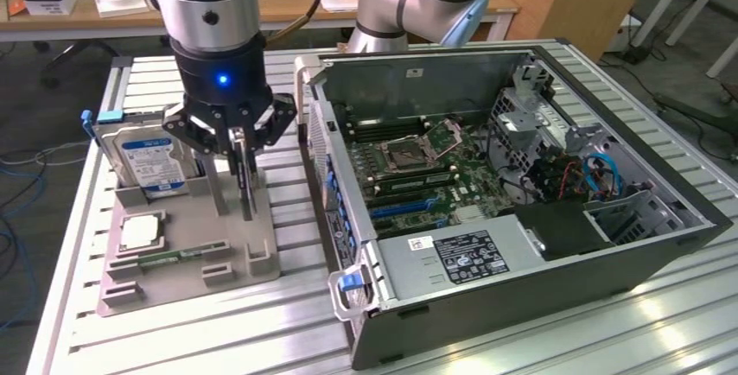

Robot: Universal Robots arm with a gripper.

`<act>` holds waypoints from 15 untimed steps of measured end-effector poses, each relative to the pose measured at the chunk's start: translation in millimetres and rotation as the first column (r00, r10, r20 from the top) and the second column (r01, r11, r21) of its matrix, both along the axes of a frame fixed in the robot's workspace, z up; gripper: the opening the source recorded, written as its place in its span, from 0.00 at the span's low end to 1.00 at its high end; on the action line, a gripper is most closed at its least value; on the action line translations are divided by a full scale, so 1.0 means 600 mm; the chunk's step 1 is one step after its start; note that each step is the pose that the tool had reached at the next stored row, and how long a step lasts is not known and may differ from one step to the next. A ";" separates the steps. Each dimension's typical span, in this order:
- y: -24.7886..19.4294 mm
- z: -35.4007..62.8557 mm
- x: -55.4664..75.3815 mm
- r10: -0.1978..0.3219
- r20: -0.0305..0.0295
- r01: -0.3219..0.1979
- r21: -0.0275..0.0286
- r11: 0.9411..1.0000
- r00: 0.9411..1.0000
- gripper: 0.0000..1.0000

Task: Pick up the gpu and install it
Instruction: 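Pick up the gpu and move the gpu toward the slot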

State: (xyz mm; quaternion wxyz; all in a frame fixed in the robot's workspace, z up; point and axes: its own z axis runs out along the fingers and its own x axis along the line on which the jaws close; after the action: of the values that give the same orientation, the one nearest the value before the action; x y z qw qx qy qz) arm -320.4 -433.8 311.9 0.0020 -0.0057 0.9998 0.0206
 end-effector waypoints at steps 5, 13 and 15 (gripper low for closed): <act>0.0000 0.004 0.000 0.000 0.000 0.000 0.000 1.000 1.000 0.26; 0.0000 0.008 0.000 0.001 0.000 -0.001 0.000 1.000 1.000 0.26; 0.0000 0.010 0.000 0.001 0.000 -0.001 0.000 1.000 1.000 0.26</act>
State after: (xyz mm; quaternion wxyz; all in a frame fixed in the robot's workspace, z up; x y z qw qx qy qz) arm -320.4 -433.8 317.9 0.0020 -0.0063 0.9998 0.0206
